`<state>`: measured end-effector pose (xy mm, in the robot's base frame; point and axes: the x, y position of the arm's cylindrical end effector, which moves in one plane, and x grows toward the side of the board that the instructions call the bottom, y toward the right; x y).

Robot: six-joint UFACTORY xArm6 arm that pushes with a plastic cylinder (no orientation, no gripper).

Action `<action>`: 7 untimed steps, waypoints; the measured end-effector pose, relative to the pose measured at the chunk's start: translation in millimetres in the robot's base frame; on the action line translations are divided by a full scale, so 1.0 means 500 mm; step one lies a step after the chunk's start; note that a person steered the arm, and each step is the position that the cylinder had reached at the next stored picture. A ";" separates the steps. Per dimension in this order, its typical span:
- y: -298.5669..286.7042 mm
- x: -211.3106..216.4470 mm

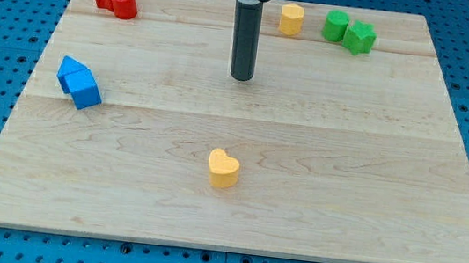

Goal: Move the yellow hexagon towards the center

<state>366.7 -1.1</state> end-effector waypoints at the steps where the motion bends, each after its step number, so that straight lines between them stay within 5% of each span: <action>1: 0.000 -0.068; 3: 0.000 -0.301; 4: 0.079 -0.345; 6: 0.106 -0.161; 7: 0.158 -0.151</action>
<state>291.4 77.8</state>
